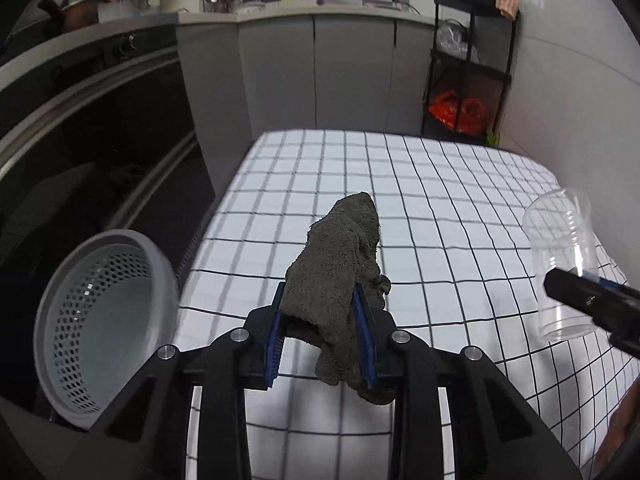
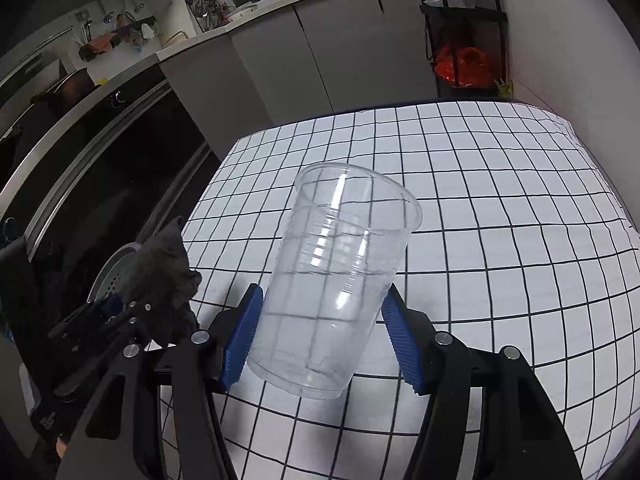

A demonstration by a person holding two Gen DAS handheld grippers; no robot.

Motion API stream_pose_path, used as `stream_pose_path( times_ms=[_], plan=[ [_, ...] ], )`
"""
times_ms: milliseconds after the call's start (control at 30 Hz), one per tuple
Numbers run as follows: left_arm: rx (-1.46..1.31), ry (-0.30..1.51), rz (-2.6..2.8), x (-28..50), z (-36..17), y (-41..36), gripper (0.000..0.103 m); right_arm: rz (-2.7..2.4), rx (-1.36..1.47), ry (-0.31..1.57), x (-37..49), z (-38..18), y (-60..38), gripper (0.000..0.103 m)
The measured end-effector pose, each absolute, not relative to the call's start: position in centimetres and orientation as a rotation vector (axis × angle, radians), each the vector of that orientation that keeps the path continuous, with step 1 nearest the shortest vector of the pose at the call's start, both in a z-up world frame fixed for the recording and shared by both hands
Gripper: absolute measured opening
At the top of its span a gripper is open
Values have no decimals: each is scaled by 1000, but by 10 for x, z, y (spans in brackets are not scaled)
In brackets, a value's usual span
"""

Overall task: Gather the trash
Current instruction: 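Carry the grey glove and plastic cup over the grey basket with both tools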

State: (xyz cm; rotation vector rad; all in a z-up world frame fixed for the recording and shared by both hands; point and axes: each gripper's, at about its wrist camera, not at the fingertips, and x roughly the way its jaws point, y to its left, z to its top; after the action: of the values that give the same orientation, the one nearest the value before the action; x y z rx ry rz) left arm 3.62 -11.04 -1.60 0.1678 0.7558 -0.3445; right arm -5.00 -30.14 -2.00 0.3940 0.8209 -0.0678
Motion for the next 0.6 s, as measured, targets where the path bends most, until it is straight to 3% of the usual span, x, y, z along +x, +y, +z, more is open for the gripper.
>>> stream_pose_path(
  times_ms=[267,600],
  plan=[
    [149,709,-243,38,23,-32,30,-8,291,790,-36,0,-233,59],
    [115,699,-95,59,27,61,30,133,217,766,-3,18,-138,59]
  ],
)
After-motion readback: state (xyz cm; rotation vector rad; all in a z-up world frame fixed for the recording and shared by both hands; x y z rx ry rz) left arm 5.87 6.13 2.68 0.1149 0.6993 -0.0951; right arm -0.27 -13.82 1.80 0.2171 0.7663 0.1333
